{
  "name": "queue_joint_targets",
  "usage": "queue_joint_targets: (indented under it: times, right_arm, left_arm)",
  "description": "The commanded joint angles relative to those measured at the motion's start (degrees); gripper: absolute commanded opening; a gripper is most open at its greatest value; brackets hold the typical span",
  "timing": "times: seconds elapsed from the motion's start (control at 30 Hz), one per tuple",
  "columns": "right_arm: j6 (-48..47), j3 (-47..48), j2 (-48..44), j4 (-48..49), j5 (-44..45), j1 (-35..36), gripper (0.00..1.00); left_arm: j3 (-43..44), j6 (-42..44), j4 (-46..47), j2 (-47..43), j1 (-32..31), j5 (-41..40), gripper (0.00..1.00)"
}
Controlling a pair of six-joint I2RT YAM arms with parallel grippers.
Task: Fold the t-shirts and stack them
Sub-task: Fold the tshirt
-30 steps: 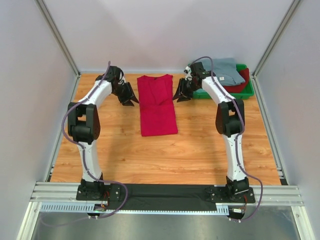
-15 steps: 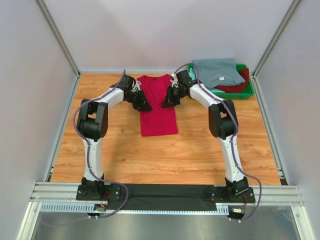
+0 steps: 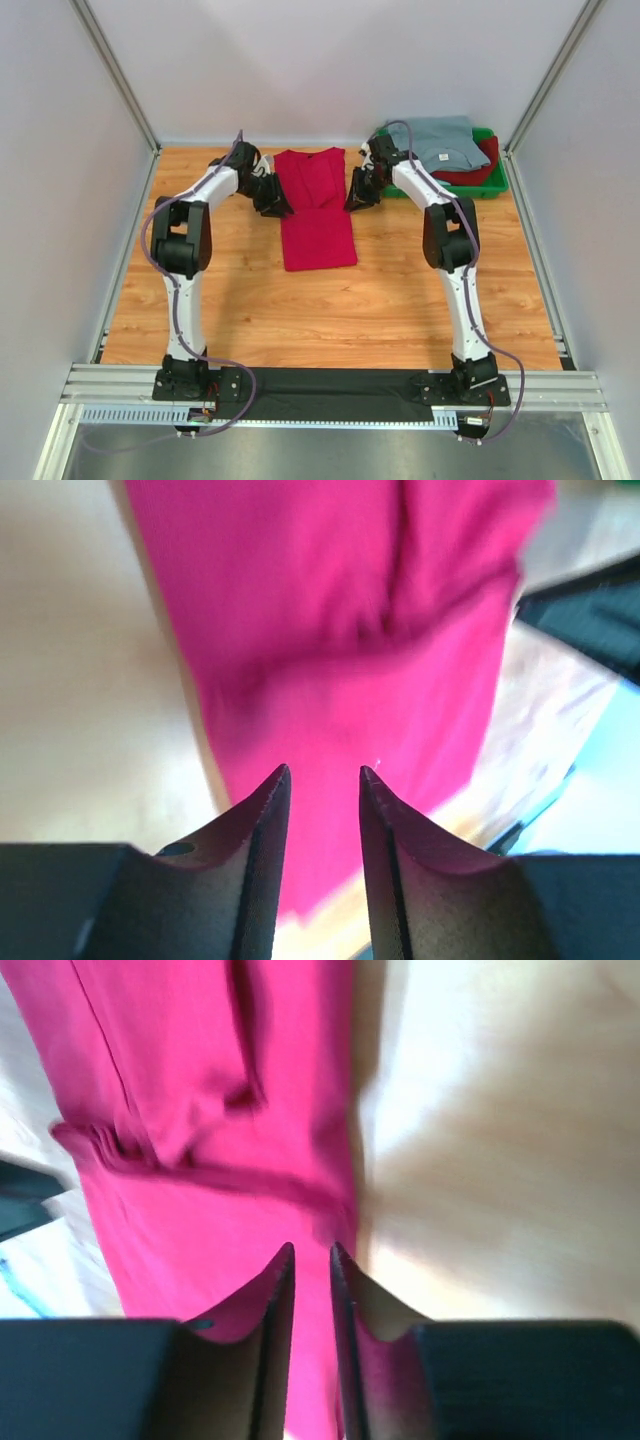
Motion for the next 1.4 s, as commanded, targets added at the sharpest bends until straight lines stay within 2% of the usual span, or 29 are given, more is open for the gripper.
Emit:
queue_joint_targets:
  times: [0.0, 0.07, 0.2, 0.23, 0.27, 0.33, 0.37, 0.47, 0.53, 0.67, 0.9, 1.03, 1.37]
  right_arm:
    - [-3.54, -4.13, -11.15, -4.15, 4.61, 1.09, 0.28]
    - [-3.02, -8.01, -16.69, -4.59, 3.22, 1.27, 0.32]
    - [-2.05, -24.07, -26.79, 1.54, -2.84, 1.27, 0.41]
    - [-1.52, -31.08, -28.55, 3.65, -4.33, 1.27, 0.42]
    - [-1.43, -34.54, -31.44, 7.07, -5.13, 1.27, 0.42]
    - [-1.61, -41.91, -33.13, 9.38, -7.06, 1.27, 0.43]
    - [-1.87, -43.79, -34.18, 11.47, -7.34, 1.36, 0.43]
    - [-2.57, -50.1, -35.16, 14.82, -8.04, 1.27, 0.42]
    - [-2.84, -52.49, -35.69, 16.06, -8.04, 1.27, 0.42]
    - [-2.93, -56.11, -34.64, 18.96, -8.3, 1.27, 0.41]
    - [0.5, -56.11, -31.3, 22.56, -10.24, 1.27, 0.38]
    - [1.38, -55.14, -30.33, 22.74, -10.68, 1.36, 0.38]
    - [1.29, -53.3, -28.57, 22.13, -10.5, 1.53, 0.38]
  left_arm:
    - [-6.26, 4.12, -3.91, -14.66, -0.37, -2.42, 0.42]
    - [-12.32, 3.33, -1.37, -22.29, -0.37, -1.82, 0.43]
    - [-31.62, 2.19, 4.26, -32.6, -0.72, 0.65, 0.43]
    - [-34.99, 0.97, 7.92, -35.93, -0.72, 1.61, 0.43]
    - [-41.72, -0.26, 10.48, -37.35, -0.72, 2.66, 0.41]
    - [-48.09, -3.34, 16.54, -40.77, -0.9, 5.99, 0.36]
    - [-53.34, -6.49, 22.58, -41.4, -0.99, 6.79, 0.34]
    - [-60.05, -10.19, 32.09, -41.85, -1.86, 7.77, 0.35]
    - [-61.74, -11.17, 35.72, -40.37, -2.39, 7.94, 0.36]
    - [-61.65, -7.58, 35.56, -38.16, -3.36, 4.96, 0.37]
    - [-61.04, -5.9, 35.55, -35.79, -3.45, -0.48, 0.3]
    - [-59.72, -5.64, 35.99, -33.77, -3.45, -2.16, 0.37]
    - [-55.06, -5.2, 35.12, -29.81, -3.45, -2.16, 0.36]
